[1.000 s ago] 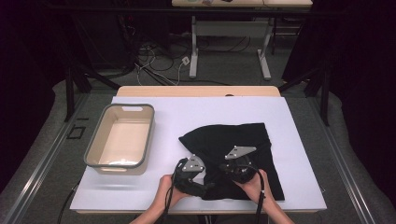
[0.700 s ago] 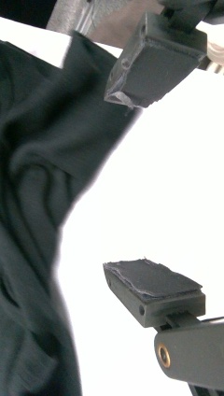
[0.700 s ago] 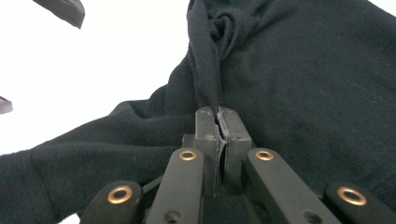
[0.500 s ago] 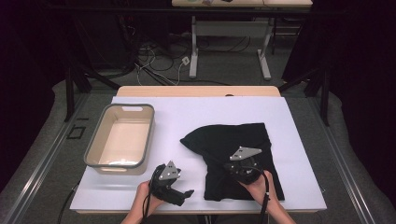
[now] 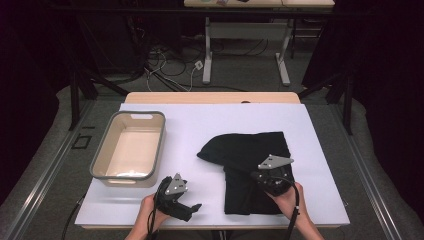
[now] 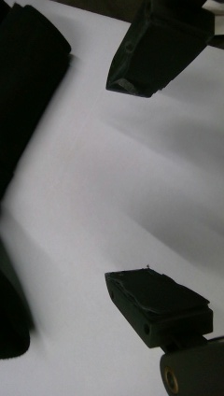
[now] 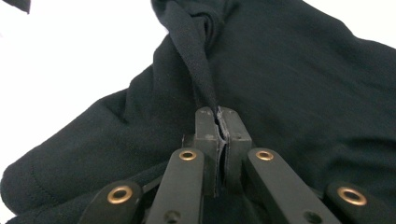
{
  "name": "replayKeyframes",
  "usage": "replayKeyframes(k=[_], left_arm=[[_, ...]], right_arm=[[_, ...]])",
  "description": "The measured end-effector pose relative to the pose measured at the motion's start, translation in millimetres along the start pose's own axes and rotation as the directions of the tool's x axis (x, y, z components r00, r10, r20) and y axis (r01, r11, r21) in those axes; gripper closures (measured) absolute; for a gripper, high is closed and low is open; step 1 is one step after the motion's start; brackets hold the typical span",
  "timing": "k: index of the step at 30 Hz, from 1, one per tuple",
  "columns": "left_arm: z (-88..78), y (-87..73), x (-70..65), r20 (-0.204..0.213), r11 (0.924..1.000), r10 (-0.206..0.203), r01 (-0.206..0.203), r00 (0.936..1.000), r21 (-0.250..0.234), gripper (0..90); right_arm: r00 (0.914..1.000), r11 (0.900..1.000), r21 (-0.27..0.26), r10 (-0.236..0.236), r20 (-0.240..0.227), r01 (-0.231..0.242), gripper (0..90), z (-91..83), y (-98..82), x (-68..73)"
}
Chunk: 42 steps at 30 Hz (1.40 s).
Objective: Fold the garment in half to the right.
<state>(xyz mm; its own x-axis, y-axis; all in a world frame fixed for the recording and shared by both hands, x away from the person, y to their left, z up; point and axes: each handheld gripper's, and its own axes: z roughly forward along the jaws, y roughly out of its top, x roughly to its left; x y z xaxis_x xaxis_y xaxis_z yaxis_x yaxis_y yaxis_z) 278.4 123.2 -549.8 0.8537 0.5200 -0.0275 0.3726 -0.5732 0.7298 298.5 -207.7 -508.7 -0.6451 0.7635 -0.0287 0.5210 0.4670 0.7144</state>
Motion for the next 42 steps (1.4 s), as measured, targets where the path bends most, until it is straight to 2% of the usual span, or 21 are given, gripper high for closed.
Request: replayKeyframes(k=[1, 11, 18, 19, 20, 24, 26, 29, 31, 33, 34, 36, 38, 40, 42], left_arm=[[-0.1, -0.1, 0.6, 0.006, 1.0000, -0.004, 0.004, 1.0000, -0.005, 8.0], [-0.3, -0.9, 3.1, 0.001, 0.9998, -0.013, 0.013, 0.9999, -0.017, 8.4], [-0.4, -0.8, 3.3, -0.001, 0.9999, -0.009, 0.009, 1.0000, -0.014, 8.5], [-0.3, -0.8, 3.2, -0.002, 0.9999, -0.008, 0.008, 1.0000, -0.013, 8.5], [-1.3, -0.2, 3.7, 0.004, 1.0000, -0.001, 0.001, 1.0000, 0.003, 8.5], [0.5, -0.4, 3.6, -0.002, 1.0000, 0.003, -0.003, 1.0000, -0.003, 8.5], [0.8, -0.4, 3.4, -0.001, 1.0000, 0.003, -0.003, 1.0000, 0.002, 8.5], [1.6, -0.4, 2.6, 0.006, 1.0000, -0.002, 0.002, 1.0000, 0.002, 8.5], [1.7, -0.3, 2.3, 0.001, 1.0000, 0.005, -0.005, 1.0000, 0.002, 8.5], [1.4, -0.1, 2.4, 0.008, 0.9999, 0.006, -0.006, 1.0000, 0.011, 8.5], [1.9, -0.2, 1.9, 0.009, 0.9999, 0.003, -0.003, 1.0000, 0.010, 8.5], [2.1, -0.4, 1.5, 0.008, 1.0000, 0.006, -0.006, 0.9999, 0.008, 8.5], [2.3, -0.6, 1.1, 0.012, 1.0000, 0.004, -0.004, 0.9999, 0.007, 8.5], [2.4, -0.6, 1.1, 0.010, 0.9999, 0.007, -0.007, 0.9999, 0.010, 8.5], [2.5, -0.7, 0.8, 0.010, 1.0000, 0.006, -0.006, 0.9999, 0.008, 8.5]], right_arm=[[0.9999, 1.000, -0.012, 0.012, 0.005, -0.012, 87.8, -2.0, -2.8, -3.8], [0.9954, 0.997, 0.006, 0.077, 0.057, -0.077, 87.8, -18.7, -15.9, -27.7], [0.9899, 0.996, 0.003, 0.088, 0.111, -0.089, 87.8, -25.2, -20.4, -43.2], [0.9858, 0.994, 0.008, 0.107, 0.129, -0.109, 87.8, -26.3, -21.1, -44.3], [0.9850, 0.995, 0.009, 0.098, 0.142, -0.101, 87.8, -26.6, -21.9, -46.6], [0.9770, 0.991, 0.055, 0.112, 0.181, -0.124, 87.4, -20.9, -28.5, -56.6], [0.9781, 0.987, 0.086, 0.117, 0.172, -0.133, 86.9, -13.4, -32.7, -58.9], [0.9815, 0.981, 0.141, 0.109, 0.158, -0.132, 82.6, 2.0, -37.9, -57.5], [0.9823, 0.980, 0.149, 0.106, 0.154, -0.129, 79.2, 3.7, -37.3, -55.6], [0.9810, 0.983, 0.119, 0.123, 0.150, -0.142, 69.1, 2.8, -36.6, -53.6], [0.9789, 0.979, 0.131, 0.136, 0.152, -0.157, 67.1, -0.6, -36.1, -52.5], [0.9759, 0.977, 0.117, 0.163, 0.145, -0.181, 59.0, -5.7, -36.9, -48.7], [0.9766, 0.976, 0.107, 0.174, 0.127, -0.187, 57.0, -10.4, -37.6, -43.7], [0.9736, 0.974, 0.101, 0.189, 0.128, -0.203, 54.1, -14.7, -38.7, -36.4], [0.9735, 0.971, 0.103, 0.204, 0.104, -0.215, 52.8, -16.4, -41.1, -30.1]])
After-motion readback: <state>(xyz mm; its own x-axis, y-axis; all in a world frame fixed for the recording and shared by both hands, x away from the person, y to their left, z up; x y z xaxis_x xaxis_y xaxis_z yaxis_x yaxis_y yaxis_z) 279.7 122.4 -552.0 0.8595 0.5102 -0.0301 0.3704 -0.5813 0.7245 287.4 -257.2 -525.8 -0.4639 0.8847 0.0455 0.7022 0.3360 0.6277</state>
